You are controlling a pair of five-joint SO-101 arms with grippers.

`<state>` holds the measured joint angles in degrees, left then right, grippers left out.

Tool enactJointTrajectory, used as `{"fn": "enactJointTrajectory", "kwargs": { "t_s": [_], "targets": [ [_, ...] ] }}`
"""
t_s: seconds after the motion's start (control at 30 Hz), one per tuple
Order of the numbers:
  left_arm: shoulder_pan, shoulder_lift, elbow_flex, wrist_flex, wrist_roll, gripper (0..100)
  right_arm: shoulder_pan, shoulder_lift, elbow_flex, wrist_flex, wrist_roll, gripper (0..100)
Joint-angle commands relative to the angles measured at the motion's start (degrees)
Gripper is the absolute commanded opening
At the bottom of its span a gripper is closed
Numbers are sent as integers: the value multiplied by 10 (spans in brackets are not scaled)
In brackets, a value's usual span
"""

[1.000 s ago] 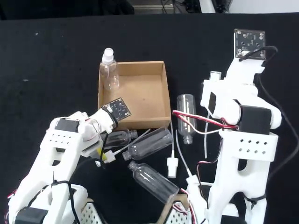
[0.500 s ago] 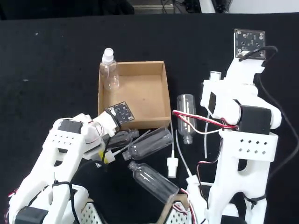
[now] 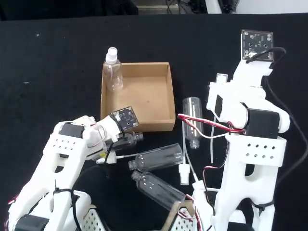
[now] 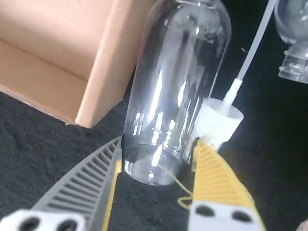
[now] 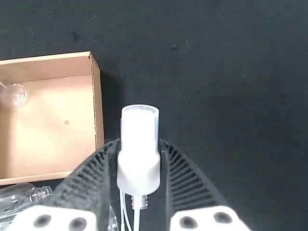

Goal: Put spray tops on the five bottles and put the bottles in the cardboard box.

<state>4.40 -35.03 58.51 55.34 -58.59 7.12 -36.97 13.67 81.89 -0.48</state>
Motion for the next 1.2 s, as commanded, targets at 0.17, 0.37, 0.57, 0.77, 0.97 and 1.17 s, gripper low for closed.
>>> {"fn": "enactJointTrajectory", "kwargs": {
  "t_s": [0.17,0.37,0.57,0.77,0.97,1.17],
  "targets": [
    [7,-1,-10,64,-33,134,-8,-19,-2,-14,0,11],
    [1,-69,-31,140,-69,131,-8,-19,-2,-14,0,11],
    [5,-196,-40,212,-71,131,-8,-19,-1,-14,-2,11],
    [-48,-297,-41,287,-73,130,-8,-19,-1,-14,-4,11],
    [-196,-292,-36,283,-143,130,-9,-19,-1,-14,-4,11],
    [-366,-256,-58,273,-273,130,-9,-19,-1,-14,-4,11]
  ]
}}
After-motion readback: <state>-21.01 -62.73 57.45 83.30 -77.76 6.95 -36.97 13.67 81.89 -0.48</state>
